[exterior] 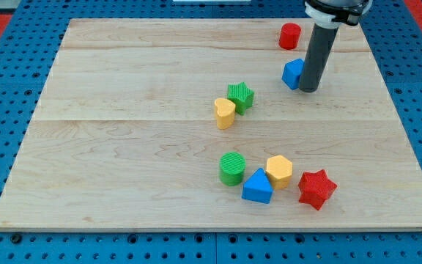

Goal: Move the green star to the bottom of the blue cube

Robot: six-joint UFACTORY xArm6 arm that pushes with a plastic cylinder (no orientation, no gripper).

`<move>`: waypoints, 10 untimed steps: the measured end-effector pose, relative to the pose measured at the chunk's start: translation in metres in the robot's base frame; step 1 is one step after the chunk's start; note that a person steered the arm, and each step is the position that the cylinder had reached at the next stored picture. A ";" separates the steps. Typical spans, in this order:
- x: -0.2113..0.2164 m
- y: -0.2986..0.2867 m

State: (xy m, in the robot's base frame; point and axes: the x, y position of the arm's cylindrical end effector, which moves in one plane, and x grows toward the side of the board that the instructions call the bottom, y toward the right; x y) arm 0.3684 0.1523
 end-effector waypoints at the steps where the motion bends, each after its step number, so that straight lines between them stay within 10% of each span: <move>1: -0.001 -0.049; 5: -0.032 -0.041; 7: 0.009 -0.198; 10: 0.029 -0.056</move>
State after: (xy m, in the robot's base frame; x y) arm 0.3972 0.0959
